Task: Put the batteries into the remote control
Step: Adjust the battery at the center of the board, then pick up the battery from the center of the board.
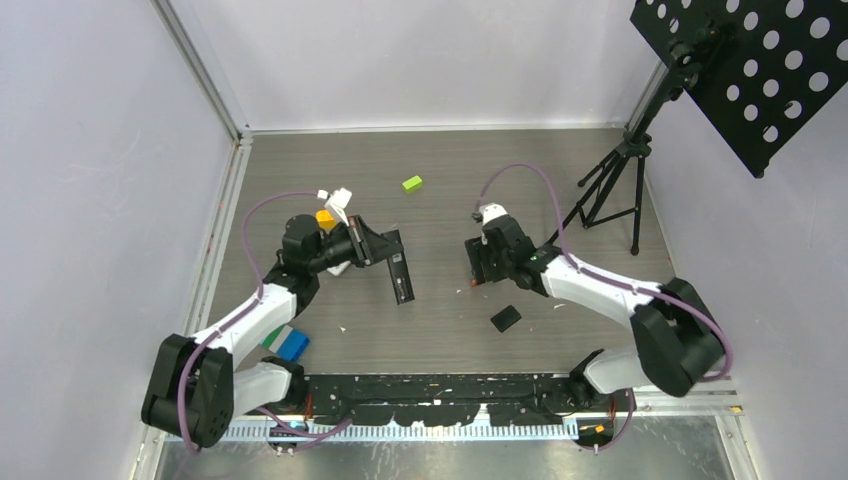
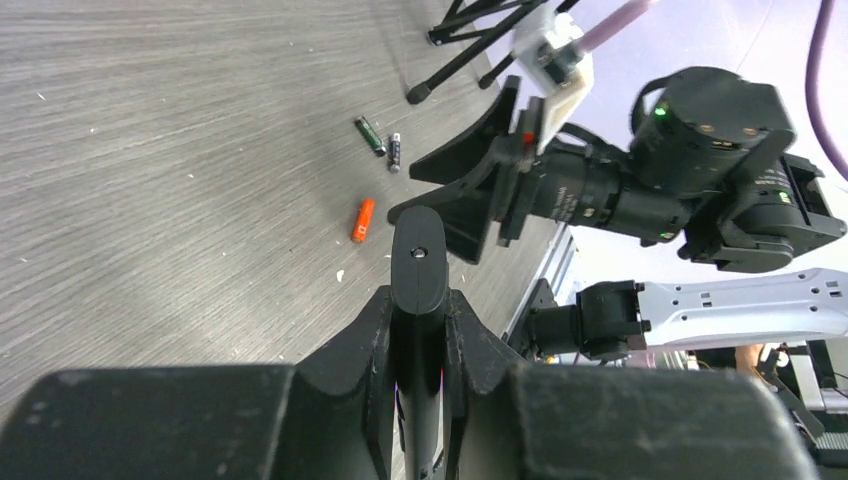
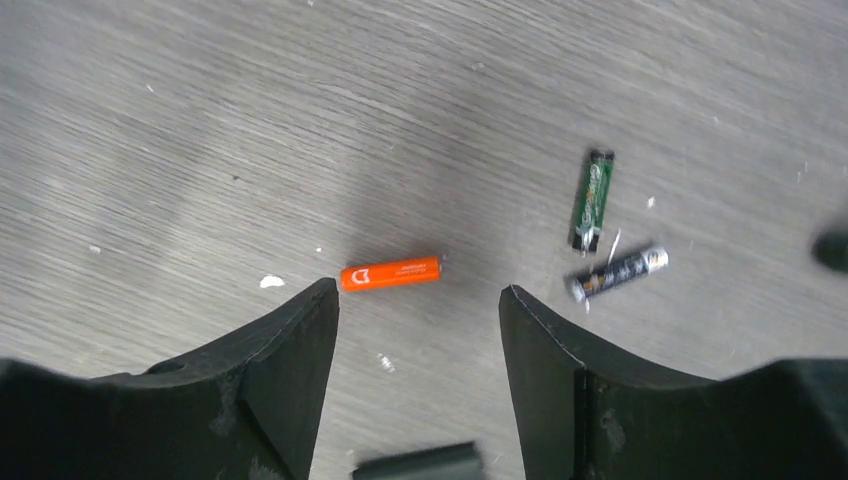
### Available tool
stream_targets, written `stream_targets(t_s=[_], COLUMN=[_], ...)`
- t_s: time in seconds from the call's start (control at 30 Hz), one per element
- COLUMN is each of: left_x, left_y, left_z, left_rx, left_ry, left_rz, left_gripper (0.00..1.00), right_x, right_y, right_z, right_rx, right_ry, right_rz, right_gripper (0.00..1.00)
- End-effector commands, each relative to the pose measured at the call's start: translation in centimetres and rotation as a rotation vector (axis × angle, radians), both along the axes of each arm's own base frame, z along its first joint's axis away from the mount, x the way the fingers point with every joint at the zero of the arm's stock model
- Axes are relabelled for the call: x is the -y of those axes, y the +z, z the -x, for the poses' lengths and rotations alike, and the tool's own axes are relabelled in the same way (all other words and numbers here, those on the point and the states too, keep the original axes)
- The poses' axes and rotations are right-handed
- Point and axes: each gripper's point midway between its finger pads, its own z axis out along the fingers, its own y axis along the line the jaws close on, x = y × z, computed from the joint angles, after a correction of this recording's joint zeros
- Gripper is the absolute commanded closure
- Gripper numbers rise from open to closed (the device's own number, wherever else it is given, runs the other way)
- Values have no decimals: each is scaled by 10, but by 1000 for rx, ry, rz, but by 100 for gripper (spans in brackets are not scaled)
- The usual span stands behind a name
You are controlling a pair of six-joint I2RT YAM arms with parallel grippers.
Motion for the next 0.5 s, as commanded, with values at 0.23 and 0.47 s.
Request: stream_targets(t_s=[0.23, 0.47], left_x=[-6, -4], left_y=[32, 37], left_z=[-7, -11], left_rx=[86, 85], left_ry=[31, 25], left_rz=[-21, -27], left_gripper=[100, 100], right_x=[-7, -7], right_y=[-30, -47], right_z=[-13, -21], right_rx=[-66, -107], right_ry=[478, 507], right_rz=[323, 356], right_gripper=[36, 37])
